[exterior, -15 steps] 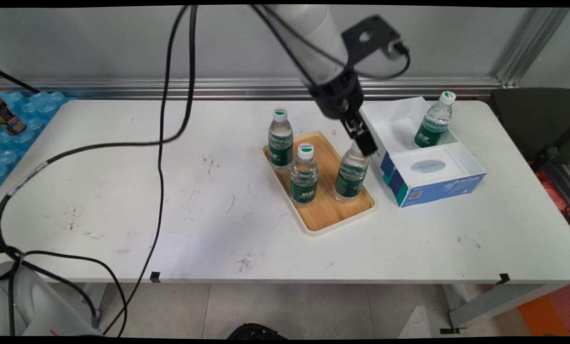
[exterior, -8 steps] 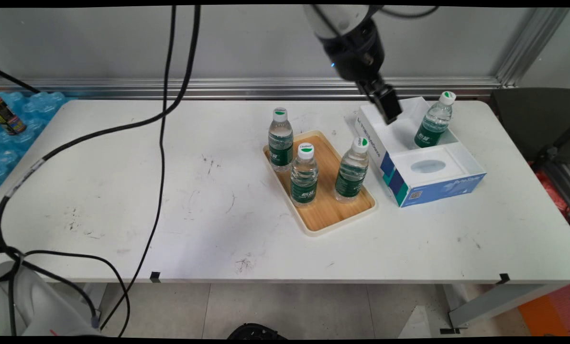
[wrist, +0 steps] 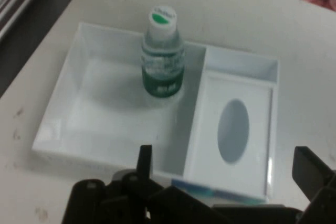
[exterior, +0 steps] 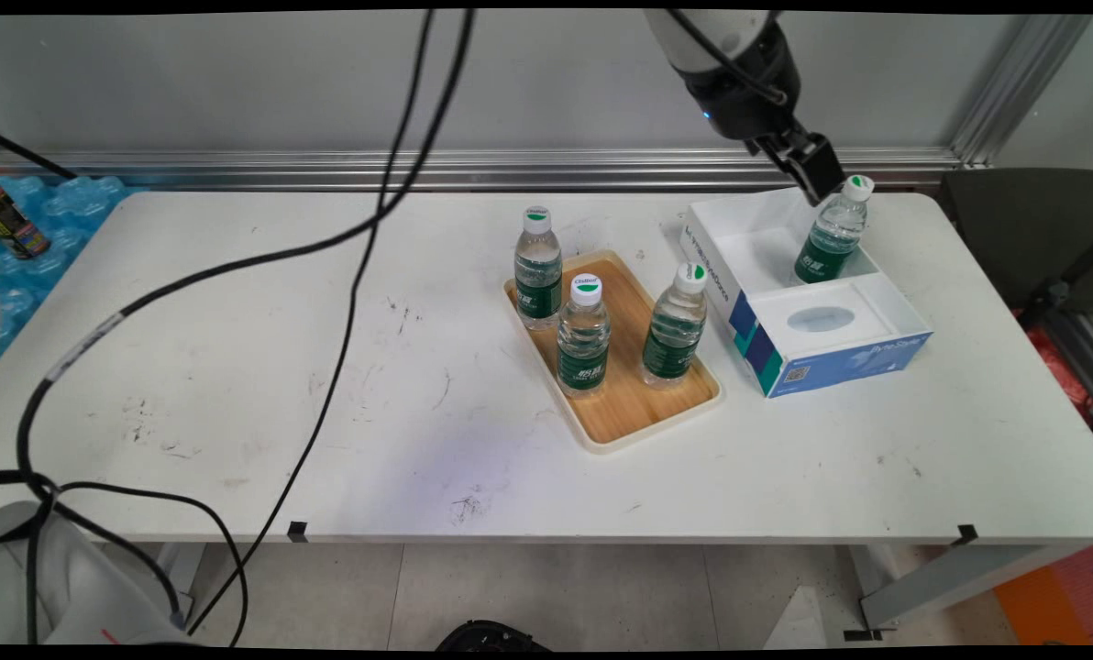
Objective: Pick up the green bottle from the white box
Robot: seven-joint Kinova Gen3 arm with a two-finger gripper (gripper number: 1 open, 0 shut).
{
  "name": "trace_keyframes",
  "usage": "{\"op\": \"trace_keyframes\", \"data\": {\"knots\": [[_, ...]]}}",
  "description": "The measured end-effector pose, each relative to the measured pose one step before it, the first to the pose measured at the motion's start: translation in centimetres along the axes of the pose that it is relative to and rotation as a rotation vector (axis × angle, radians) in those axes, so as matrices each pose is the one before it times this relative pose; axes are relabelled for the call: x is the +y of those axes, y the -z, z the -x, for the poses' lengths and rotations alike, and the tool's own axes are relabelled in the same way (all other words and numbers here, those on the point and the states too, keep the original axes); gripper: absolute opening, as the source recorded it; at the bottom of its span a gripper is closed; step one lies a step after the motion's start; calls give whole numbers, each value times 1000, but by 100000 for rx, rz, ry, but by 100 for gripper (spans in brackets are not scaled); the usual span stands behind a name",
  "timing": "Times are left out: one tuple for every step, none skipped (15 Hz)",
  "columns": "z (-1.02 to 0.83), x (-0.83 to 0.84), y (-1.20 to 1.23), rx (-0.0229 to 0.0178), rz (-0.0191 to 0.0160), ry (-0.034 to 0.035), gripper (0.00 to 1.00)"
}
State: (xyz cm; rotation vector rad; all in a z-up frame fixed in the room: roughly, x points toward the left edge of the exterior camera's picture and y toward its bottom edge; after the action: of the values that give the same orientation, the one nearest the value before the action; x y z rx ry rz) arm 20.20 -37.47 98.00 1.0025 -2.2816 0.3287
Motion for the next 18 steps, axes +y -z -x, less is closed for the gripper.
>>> {"op": "trace_keyframes", "data": {"knots": [[52,-58,-969,1239,-485,416,100],[121,-74,-1046,1063,-585,414,100],[132,-67,-860,718,-549,323,100],[102,-36,-631,452,-405,211,100],[149,-54,-871,625,-542,299,100],[171,-50,-1081,749,-588,319,100],[149,-4,-1093,765,-481,223,100],[113,-9,-921,635,-376,188,100],[105,4,-1097,733,-407,204,100],[95,25,-1116,578,-335,129,100],[90,-1,-912,459,-284,145,100],[43,14,-635,285,-130,-23,100],[83,29,-1091,394,-183,-7,100],[37,2,-917,424,-195,1,100],[46,6,-1054,435,-175,67,100],[40,3,-877,352,-109,108,100],[1,-5,-545,294,-49,116,100],[16,17,-823,347,-14,151,100]]}}
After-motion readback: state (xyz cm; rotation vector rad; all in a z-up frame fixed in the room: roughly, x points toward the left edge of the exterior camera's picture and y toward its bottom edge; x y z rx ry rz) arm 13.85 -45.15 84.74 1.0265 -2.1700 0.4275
